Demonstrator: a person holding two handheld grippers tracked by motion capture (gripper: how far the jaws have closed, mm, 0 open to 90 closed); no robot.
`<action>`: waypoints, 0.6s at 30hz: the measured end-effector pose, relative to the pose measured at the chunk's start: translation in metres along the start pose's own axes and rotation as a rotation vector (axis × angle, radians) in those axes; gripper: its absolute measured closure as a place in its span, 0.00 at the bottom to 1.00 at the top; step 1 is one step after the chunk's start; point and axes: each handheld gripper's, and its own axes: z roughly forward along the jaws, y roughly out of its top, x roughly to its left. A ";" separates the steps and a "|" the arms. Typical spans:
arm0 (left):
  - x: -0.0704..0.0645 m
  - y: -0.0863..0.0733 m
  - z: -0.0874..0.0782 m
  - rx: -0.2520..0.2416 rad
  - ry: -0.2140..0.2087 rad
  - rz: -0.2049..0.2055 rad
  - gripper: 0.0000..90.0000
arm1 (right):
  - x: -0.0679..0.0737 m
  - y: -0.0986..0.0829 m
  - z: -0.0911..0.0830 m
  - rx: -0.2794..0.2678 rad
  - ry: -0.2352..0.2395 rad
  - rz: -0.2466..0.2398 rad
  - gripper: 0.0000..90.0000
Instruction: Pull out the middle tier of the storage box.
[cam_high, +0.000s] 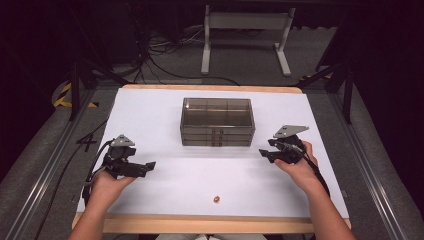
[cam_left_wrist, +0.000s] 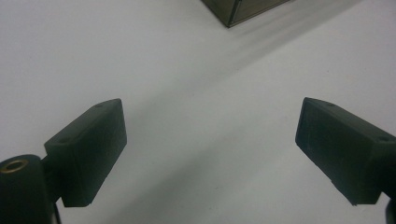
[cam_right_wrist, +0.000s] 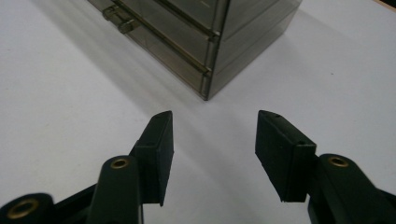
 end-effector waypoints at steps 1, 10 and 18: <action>0.000 0.000 0.000 0.002 -0.001 -0.003 0.11 | 0.000 -0.001 -0.002 -0.022 -0.007 -0.010 0.51; -0.003 -0.001 0.001 0.017 0.011 0.012 0.11 | 0.002 -0.002 -0.004 -0.069 0.001 -0.041 0.56; -0.001 -0.001 0.000 0.014 0.009 0.011 0.11 | 0.007 -0.009 -0.002 -0.078 -0.024 -0.094 0.59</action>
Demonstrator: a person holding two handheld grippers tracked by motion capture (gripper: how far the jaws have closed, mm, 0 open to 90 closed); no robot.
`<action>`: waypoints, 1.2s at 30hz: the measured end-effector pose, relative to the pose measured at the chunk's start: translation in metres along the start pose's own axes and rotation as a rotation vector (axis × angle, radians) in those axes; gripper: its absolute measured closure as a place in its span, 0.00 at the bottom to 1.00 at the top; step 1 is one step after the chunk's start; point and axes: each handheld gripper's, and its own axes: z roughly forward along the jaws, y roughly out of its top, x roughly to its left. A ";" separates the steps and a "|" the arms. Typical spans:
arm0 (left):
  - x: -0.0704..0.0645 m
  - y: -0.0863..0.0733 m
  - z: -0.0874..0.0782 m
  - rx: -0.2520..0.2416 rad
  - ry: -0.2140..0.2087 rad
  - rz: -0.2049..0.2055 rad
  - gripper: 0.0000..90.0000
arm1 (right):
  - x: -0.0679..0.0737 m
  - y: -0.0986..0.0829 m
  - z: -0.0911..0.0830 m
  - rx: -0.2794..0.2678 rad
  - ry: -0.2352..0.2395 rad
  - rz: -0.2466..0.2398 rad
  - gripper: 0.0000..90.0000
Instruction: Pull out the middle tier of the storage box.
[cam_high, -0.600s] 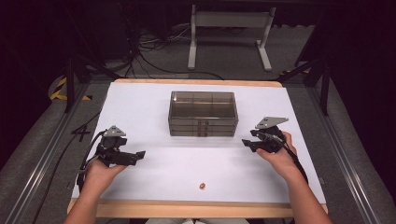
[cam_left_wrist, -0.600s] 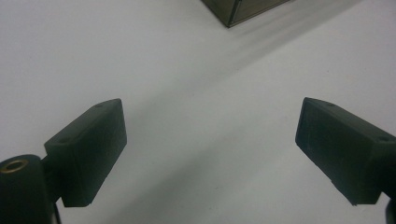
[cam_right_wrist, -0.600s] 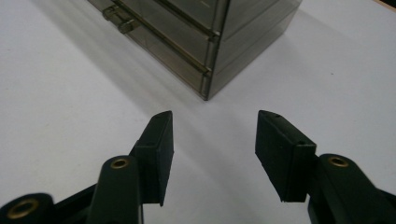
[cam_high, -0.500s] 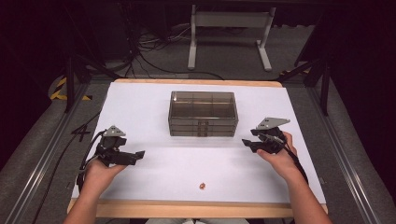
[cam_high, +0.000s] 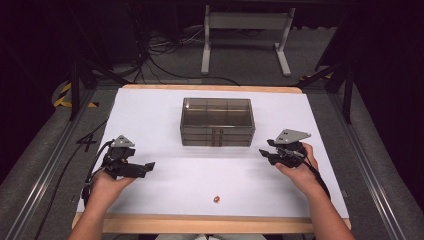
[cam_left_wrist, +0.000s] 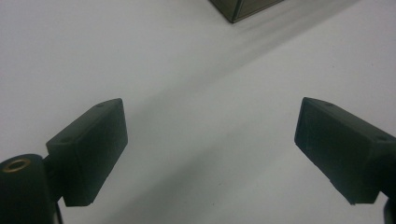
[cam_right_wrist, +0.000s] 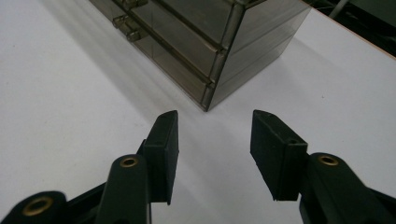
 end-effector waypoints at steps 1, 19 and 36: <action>0.000 0.000 0.000 -0.001 0.001 0.001 0.11 | 0.001 -0.001 0.001 0.001 -0.001 -0.013 0.59; 0.000 -0.001 0.000 -0.002 0.013 0.000 0.11 | 0.017 -0.009 0.011 -0.054 -0.070 -0.164 0.58; -0.002 -0.001 0.000 0.001 0.022 0.004 0.12 | 0.039 -0.010 0.019 -0.082 -0.205 -0.316 0.63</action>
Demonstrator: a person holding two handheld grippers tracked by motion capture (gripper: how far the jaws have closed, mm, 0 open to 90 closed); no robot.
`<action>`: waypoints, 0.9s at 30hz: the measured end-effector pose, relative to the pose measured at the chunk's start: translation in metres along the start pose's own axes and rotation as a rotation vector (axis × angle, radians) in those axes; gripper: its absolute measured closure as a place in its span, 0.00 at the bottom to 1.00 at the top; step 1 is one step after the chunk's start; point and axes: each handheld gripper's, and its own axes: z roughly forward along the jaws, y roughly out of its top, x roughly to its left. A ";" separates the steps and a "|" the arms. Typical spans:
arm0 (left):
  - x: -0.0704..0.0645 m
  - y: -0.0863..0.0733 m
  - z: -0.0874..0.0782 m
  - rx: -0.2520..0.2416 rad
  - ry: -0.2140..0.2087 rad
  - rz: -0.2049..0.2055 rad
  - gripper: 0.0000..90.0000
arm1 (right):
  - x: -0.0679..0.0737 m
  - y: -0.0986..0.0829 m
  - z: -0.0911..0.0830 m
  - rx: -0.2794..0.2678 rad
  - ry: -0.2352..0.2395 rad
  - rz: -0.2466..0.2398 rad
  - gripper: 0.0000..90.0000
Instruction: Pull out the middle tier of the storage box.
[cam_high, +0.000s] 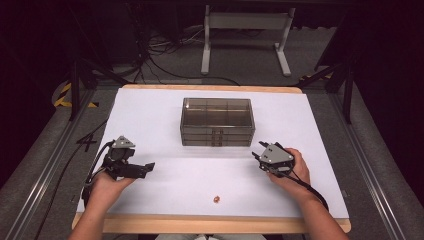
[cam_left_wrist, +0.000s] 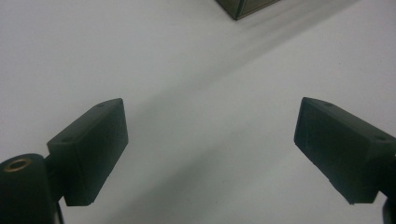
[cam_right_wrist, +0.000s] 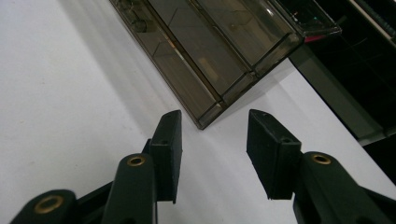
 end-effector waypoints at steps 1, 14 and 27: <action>0.000 0.000 0.000 0.000 -0.003 -0.001 0.12 | 0.000 0.000 0.000 0.000 0.000 0.000 0.63; 0.000 0.000 0.000 -0.001 -0.002 0.001 0.12 | 0.016 0.003 0.007 0.071 -0.125 -0.146 0.63; 0.000 0.000 0.001 0.005 -0.005 0.002 0.12 | 0.026 0.006 0.011 0.123 -0.185 -0.248 0.63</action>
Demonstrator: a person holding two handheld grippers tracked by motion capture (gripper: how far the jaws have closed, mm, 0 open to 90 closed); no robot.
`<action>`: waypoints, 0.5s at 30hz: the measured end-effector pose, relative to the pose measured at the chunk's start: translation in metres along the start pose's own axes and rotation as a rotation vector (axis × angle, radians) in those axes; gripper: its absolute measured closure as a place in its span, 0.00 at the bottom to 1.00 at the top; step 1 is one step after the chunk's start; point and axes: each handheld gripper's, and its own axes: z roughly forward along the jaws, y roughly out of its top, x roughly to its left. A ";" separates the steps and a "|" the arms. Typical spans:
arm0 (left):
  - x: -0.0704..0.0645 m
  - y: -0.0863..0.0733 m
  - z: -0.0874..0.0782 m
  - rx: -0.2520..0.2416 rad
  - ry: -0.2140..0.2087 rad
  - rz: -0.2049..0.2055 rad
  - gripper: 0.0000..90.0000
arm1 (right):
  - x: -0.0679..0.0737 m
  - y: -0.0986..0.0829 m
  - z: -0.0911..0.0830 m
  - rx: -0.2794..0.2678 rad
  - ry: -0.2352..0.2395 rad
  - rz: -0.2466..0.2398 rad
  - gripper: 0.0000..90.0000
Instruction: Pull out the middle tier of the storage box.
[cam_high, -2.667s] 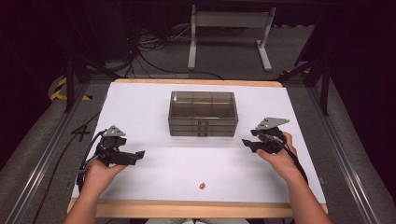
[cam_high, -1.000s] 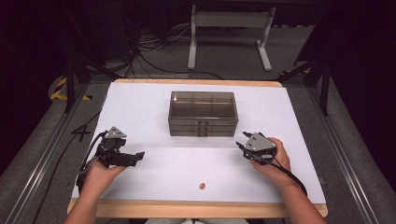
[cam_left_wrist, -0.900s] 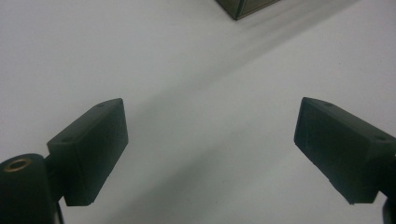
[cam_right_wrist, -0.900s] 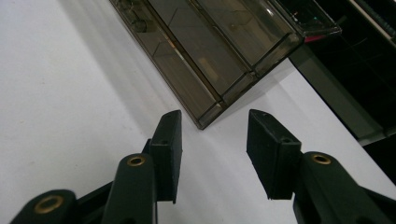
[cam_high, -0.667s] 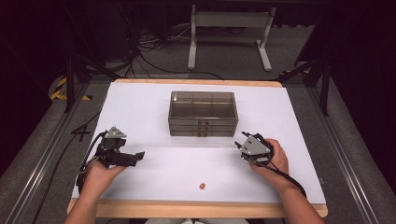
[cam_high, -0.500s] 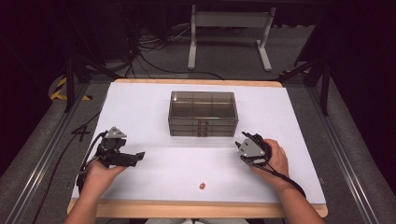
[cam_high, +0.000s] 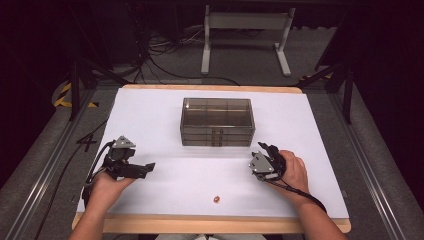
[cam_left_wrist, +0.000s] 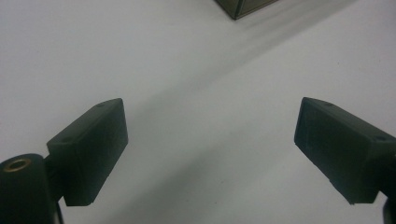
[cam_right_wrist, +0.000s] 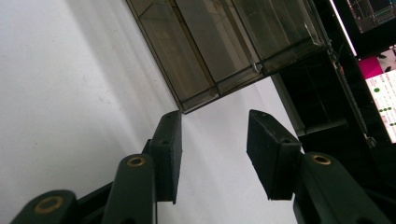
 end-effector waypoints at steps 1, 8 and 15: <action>0.000 0.000 0.000 0.002 0.001 0.001 0.12 | 0.001 0.001 0.000 0.003 -0.005 -0.013 0.63; 0.000 -0.001 0.001 0.005 -0.002 0.000 0.12 | 0.009 0.009 -0.001 0.018 -0.030 -0.079 0.64; 0.001 -0.001 0.001 0.008 -0.004 -0.002 0.12 | 0.015 0.016 -0.001 0.036 -0.054 -0.148 0.65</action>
